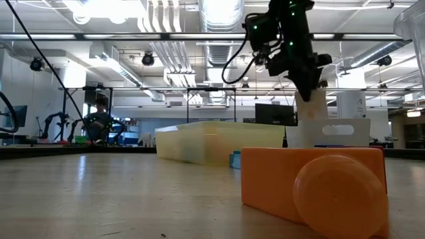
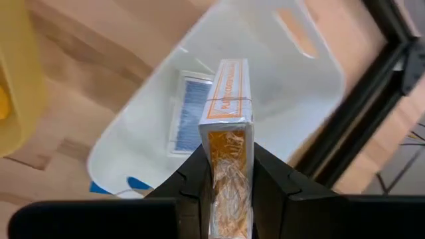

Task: Pick & Place Toys
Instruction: Put the yellow deck of cards into the white bin

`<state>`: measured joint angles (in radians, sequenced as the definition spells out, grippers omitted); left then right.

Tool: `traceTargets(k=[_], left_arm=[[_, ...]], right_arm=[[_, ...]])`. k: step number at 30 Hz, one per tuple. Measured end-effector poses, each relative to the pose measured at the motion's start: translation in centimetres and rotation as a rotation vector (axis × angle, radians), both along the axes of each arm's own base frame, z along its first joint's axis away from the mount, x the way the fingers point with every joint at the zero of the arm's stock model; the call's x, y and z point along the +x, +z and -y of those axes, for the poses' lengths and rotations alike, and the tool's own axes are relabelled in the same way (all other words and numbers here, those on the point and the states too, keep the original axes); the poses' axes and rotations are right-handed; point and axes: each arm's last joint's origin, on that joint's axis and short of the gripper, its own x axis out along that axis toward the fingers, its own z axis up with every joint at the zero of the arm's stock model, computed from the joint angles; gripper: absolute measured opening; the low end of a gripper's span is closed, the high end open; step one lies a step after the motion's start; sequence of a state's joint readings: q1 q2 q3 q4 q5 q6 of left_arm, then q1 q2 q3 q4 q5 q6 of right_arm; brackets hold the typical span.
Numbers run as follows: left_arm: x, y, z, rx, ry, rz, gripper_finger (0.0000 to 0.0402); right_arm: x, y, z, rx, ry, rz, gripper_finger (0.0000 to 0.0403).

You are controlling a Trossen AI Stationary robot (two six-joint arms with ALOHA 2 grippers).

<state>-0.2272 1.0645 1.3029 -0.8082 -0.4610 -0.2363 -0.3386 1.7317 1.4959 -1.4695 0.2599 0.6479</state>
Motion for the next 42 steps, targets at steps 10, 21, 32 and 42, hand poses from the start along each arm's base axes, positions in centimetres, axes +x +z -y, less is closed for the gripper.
traceTargets(k=[10,21,32,42], left_arm=[[0.0,0.0,0.0,0.001,0.002,-0.002,0.0351],[0.0,0.0,0.0,0.006,0.000,-0.006,0.0351],[0.0,0.0,0.0,0.005,0.001,-0.005,0.0351],[0.0,0.0,0.0,0.005,0.000,-0.005,0.0351]], right_arm=[[0.7,-3.3,0.9,0.031,0.056,-0.136,0.0064],[1.5,-4.9,1.0,-0.044,0.123,-0.231,0.0064],[1.8,-5.6,0.1,-0.086,0.159,-0.239,0.0064],[1.7,-7.8,-2.1,-0.197,0.266,-0.292,0.0064]])
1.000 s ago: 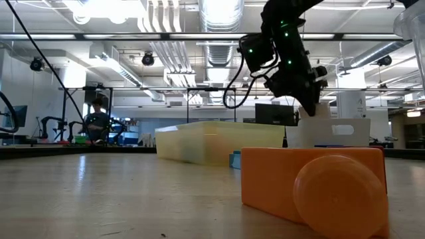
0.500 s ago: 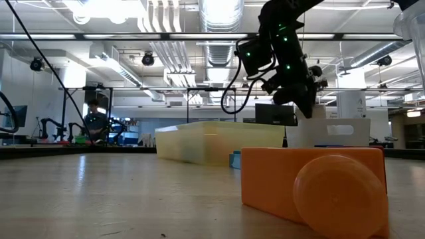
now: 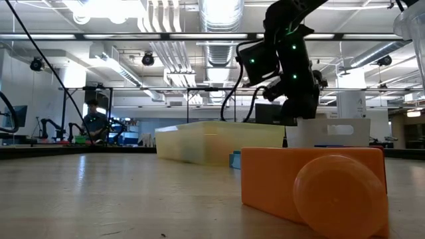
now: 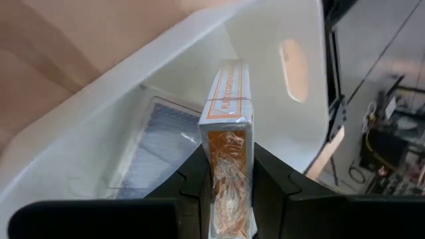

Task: Pick & Place Toys
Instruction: Put the yellow deck of cards into the white bin

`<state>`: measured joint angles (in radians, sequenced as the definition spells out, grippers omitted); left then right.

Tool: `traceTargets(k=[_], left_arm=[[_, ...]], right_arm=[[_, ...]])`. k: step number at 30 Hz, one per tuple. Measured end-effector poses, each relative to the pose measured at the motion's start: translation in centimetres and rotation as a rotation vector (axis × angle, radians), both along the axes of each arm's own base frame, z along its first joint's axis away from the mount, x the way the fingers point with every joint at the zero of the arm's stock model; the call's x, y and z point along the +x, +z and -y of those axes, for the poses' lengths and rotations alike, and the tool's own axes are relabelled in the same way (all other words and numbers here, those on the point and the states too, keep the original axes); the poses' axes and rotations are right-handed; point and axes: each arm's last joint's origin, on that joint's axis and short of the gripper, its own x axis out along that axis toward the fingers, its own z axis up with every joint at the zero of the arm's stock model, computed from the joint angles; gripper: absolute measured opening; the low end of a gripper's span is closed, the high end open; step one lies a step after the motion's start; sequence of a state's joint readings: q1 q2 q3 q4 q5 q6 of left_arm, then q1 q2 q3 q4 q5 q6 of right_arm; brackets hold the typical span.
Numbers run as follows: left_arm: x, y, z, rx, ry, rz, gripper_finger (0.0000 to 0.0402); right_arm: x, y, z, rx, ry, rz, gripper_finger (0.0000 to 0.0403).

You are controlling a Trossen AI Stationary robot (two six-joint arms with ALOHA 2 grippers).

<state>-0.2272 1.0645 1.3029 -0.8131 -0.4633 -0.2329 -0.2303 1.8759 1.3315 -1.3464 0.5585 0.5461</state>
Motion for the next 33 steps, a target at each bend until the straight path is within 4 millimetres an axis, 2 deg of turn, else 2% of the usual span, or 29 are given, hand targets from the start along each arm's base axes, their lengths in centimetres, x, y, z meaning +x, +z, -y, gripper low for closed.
traceTargets(k=[10,20,27,33], left_arm=[[0.0,0.0,0.0,0.000,0.000,0.000,0.0351],[0.0,0.0,0.0,-0.001,0.000,0.000,0.0351],[0.0,0.0,0.0,-0.001,0.000,0.000,0.0351],[0.0,0.0,0.0,-0.002,0.001,0.000,0.0351]], right_arm=[[0.0,-1.5,-1.8,-0.053,0.057,0.014,0.0064],[-0.2,-1.8,-2.0,-0.080,0.014,0.032,0.0065],[0.3,-1.4,-2.0,-0.065,-0.006,0.078,0.0146],[0.4,-1.4,-2.1,-0.029,-0.017,0.085,0.0187]])
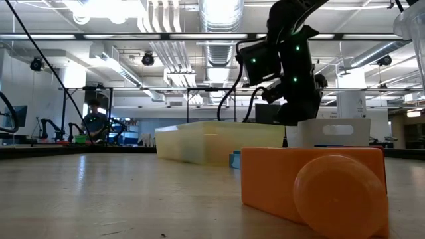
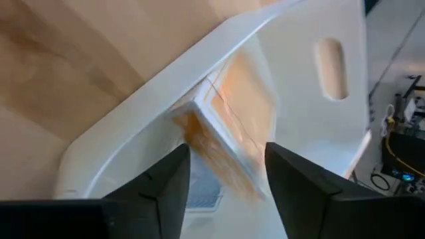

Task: Pick & Place Toys
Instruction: Put the yellow deck of cards into the white bin, then put the blue game piece into the yellow bin

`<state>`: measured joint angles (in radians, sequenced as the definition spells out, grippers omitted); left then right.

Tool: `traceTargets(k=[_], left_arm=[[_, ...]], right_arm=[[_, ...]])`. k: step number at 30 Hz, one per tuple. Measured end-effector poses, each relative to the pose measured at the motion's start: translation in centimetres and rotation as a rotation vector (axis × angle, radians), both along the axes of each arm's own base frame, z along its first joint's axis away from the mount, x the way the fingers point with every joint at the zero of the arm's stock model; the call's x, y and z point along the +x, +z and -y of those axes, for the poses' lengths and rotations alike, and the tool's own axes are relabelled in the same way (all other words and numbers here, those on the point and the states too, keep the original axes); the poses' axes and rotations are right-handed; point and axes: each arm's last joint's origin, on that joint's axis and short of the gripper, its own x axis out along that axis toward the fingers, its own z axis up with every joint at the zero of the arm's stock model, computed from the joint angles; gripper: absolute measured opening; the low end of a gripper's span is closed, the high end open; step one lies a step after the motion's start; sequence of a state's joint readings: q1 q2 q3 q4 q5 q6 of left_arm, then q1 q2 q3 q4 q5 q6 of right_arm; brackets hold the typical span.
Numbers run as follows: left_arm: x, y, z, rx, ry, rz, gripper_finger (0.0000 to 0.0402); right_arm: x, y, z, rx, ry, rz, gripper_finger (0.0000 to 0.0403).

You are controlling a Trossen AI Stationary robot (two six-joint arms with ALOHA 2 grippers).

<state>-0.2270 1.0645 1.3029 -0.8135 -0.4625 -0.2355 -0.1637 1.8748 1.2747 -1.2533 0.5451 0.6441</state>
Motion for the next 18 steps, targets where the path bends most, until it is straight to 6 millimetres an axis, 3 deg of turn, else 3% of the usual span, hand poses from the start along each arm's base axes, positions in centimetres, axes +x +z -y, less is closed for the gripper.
traceTargets(k=[7,18], left_arm=[[0.00,0.00,0.00,0.000,-0.001,0.000,0.0351],[0.00,0.00,0.00,0.001,-0.001,0.000,0.0351]], right_arm=[[0.00,-0.03,-0.07,0.020,-0.010,0.005,0.0219],[0.10,0.32,-0.08,0.027,-0.014,0.010,0.0223]])
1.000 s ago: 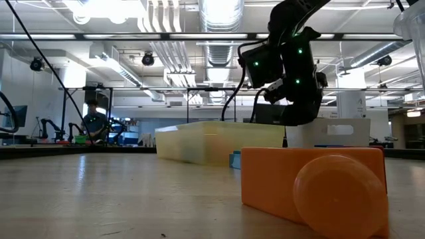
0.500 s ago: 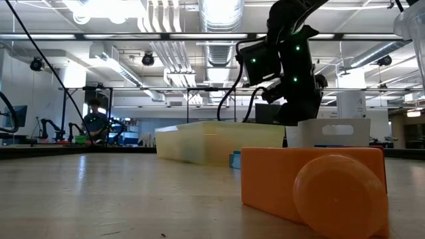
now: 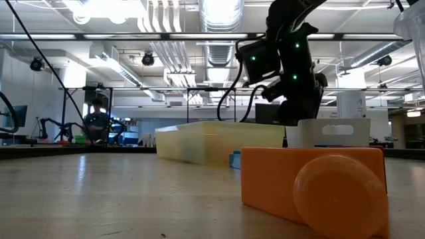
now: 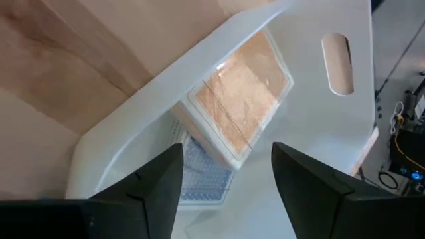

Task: Pick & Place Toys
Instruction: Put the blue game piece into the yellow bin

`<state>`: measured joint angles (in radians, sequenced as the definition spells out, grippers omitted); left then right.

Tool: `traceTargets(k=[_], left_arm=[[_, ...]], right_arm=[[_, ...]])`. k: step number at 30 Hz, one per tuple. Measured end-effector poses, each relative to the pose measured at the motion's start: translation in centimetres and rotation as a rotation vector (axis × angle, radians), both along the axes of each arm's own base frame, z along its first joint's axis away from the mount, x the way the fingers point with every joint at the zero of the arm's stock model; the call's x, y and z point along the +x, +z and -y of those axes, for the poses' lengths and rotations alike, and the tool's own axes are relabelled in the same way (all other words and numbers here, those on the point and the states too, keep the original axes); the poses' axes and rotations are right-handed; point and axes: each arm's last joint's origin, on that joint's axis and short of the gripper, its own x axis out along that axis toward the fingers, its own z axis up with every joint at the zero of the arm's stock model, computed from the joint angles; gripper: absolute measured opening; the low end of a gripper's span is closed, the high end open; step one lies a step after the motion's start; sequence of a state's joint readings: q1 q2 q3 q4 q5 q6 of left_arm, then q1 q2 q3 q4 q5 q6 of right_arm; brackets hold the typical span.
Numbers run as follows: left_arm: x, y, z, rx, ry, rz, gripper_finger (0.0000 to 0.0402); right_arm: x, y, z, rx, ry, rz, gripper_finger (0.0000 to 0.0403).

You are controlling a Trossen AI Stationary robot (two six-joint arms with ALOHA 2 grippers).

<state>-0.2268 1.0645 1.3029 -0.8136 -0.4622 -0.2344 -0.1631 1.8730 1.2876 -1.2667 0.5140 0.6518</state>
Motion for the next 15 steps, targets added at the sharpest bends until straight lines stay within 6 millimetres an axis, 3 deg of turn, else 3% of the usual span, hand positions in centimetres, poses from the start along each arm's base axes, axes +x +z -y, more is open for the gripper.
traceTargets(k=[6,15], left_arm=[[0.0,0.0,0.0,0.001,-0.001,-0.001,0.0351],[0.0,0.0,0.0,0.002,0.000,-0.003,0.0351]], right_arm=[[-0.2,1.1,-0.4,-0.005,-0.024,-0.033,0.0223],[-0.1,5.4,-3.1,0.000,0.113,0.026,0.0223]])
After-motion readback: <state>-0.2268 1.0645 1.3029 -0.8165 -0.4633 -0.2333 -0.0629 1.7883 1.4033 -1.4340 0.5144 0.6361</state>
